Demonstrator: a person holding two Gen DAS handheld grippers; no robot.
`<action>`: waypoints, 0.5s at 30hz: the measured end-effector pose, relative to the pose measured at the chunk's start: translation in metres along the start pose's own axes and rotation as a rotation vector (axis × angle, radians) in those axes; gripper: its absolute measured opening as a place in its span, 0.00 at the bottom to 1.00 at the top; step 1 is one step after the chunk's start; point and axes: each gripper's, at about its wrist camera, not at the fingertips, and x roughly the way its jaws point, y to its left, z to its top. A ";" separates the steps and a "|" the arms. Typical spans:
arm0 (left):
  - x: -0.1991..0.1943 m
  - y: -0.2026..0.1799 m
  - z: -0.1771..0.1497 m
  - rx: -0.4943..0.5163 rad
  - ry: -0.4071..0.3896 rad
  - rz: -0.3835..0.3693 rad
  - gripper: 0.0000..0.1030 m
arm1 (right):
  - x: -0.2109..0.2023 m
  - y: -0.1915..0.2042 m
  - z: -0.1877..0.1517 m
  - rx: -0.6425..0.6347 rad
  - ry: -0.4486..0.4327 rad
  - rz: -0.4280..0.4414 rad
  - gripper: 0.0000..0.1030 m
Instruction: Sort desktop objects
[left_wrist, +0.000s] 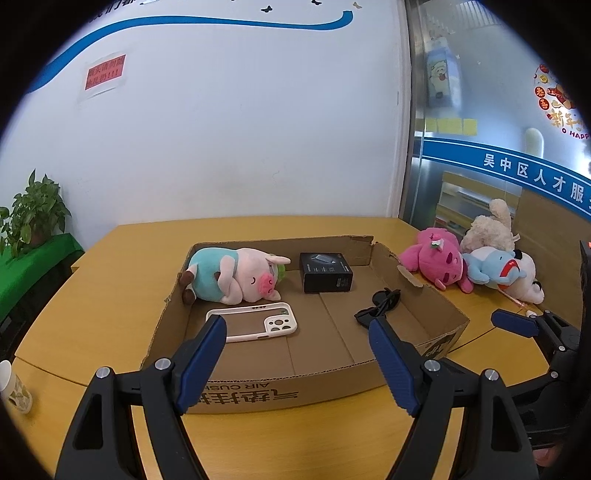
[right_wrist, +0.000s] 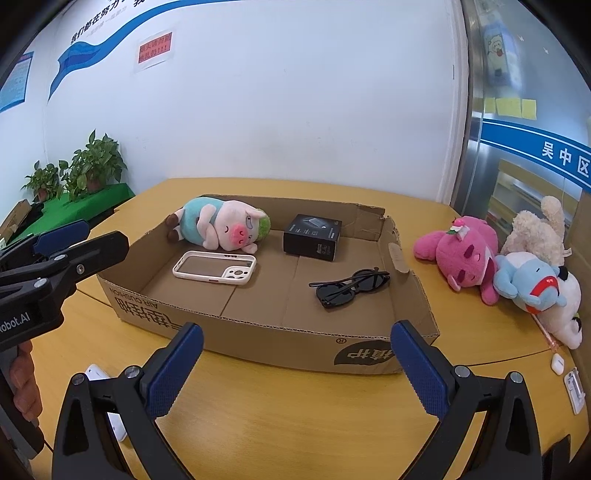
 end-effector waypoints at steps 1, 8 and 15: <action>0.001 0.000 0.000 0.000 0.001 0.000 0.77 | 0.000 -0.001 0.000 0.000 0.000 -0.003 1.00; 0.003 -0.002 -0.003 0.012 0.011 0.001 0.77 | 0.000 -0.007 0.000 0.014 0.000 -0.013 1.00; 0.002 0.008 -0.008 0.011 0.031 0.012 0.77 | 0.002 0.001 -0.002 0.001 0.007 0.006 1.00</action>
